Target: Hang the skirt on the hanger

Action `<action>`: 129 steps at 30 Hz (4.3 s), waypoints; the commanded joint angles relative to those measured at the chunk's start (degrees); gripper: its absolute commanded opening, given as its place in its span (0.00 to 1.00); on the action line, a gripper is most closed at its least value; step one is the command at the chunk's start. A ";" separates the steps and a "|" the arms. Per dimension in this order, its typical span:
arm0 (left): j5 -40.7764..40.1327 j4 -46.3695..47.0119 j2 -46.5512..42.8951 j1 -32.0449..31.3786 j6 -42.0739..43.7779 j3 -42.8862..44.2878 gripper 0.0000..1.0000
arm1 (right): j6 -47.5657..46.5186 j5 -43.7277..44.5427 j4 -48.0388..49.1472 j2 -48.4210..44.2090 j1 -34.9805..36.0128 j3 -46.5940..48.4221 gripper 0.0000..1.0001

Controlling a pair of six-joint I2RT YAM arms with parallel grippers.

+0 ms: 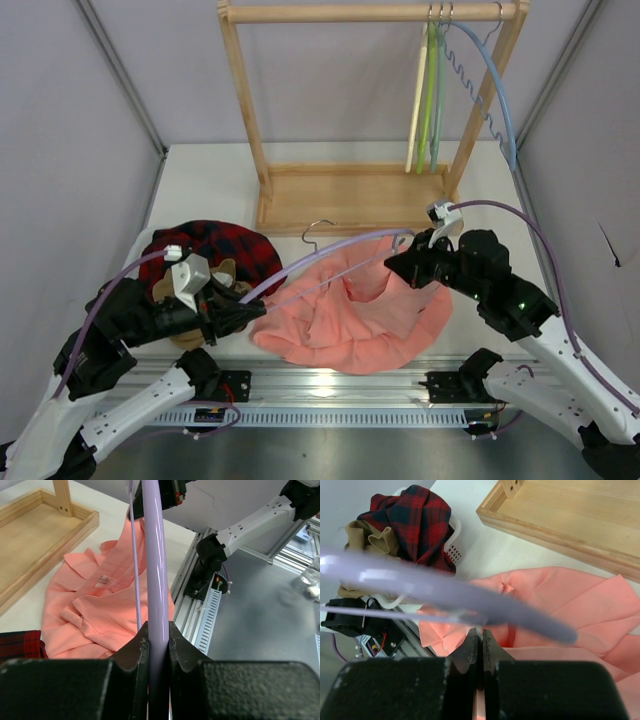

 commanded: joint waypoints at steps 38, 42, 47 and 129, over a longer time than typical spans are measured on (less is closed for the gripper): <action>-0.10 22.58 3.89 0.23 -3.91 -2.65 0.00 | 3.78 16.15 -9.70 -7.93 2.90 12.48 0.63; 0.78 23.98 6.61 0.23 -2.95 -2.47 0.00 | 6.23 19.48 -16.90 -9.87 2.90 20.30 0.77; 2.02 25.04 8.99 0.23 -2.59 -2.03 0.00 | 11.76 17.04 -15.00 -9.17 2.98 22.09 0.80; -17.30 37.44 26.14 -11.81 -0.04 -0.53 1.00 | 22.59 57.02 14.47 -2.84 18.10 1.86 0.00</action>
